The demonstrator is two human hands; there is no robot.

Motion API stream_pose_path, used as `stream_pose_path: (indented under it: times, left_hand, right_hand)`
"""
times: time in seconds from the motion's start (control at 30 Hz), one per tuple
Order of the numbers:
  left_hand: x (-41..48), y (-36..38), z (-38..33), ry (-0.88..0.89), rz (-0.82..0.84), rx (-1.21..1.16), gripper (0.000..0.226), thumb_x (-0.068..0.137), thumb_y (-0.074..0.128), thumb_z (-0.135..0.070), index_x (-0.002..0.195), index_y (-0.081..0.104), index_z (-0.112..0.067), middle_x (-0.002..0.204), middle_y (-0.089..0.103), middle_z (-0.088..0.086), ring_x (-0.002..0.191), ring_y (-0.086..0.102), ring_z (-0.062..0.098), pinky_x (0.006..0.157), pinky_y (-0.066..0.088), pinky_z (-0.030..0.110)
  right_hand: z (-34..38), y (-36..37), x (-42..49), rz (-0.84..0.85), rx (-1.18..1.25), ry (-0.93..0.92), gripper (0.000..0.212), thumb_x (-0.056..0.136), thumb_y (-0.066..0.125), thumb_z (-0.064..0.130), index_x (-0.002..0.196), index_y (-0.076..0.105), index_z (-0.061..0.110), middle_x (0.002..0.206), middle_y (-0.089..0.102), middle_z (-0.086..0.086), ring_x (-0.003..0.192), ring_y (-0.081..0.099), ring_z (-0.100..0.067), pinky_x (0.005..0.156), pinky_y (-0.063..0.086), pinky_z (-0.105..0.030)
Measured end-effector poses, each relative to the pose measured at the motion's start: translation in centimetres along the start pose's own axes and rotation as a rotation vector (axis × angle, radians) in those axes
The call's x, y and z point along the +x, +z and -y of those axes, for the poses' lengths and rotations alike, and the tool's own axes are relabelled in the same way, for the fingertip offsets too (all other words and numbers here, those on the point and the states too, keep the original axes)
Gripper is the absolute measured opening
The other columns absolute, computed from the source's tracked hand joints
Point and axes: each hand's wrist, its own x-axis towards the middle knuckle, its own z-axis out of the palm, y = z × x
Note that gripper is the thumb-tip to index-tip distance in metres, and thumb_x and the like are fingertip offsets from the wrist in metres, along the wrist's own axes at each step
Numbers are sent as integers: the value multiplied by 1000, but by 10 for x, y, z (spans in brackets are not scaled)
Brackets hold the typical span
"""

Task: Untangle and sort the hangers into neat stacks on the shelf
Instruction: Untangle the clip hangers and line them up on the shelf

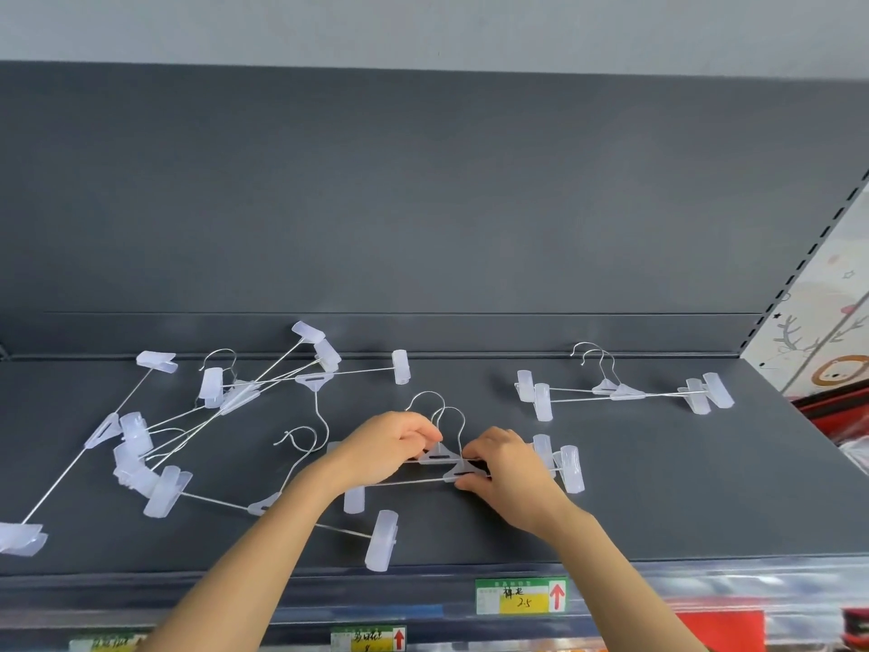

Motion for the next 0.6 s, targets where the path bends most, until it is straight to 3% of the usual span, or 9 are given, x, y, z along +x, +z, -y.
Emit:
stream_pose_path:
  times: [0.2,0.27,0.37,0.6]
  left_hand:
    - [1,6,-16,25,-2,17,27,92,47,-11,99,70,-23,91,71,-11,91,65,4,93,50,31]
    - [6,11,-24,35,5,34,25,91,48,-12,93,71,-23,84,71,-8,87,65,11,91,51,35]
    - [15,20,-35,51,38,80,23,88,48,-20,86,68,-30,88,72,-1,90,64,27,90,49,47]
    - [45,50,-80,102,139,-1,20,78,46,-30,85,65,-31,100,72,0,99,64,28,97,46,50]
  right_hand:
    - [-10,-4,-15,-66,18,-11,31,86,61,40,108,62,18,107,55,1,97,46,-19,83,40,-28]
    - [-19,-9,-19,-79,14,-5,32,86,61,40,110,62,19,108,55,1,99,46,-19,85,41,-29]
    - [-33,-16,-27,-88,36,16,32,86,62,40,110,62,19,107,54,2,99,46,-19,87,40,-29]
    - [-83,-46,-50,-134,26,85,34,84,65,39,111,63,20,106,55,3,99,47,-18,86,39,-28]
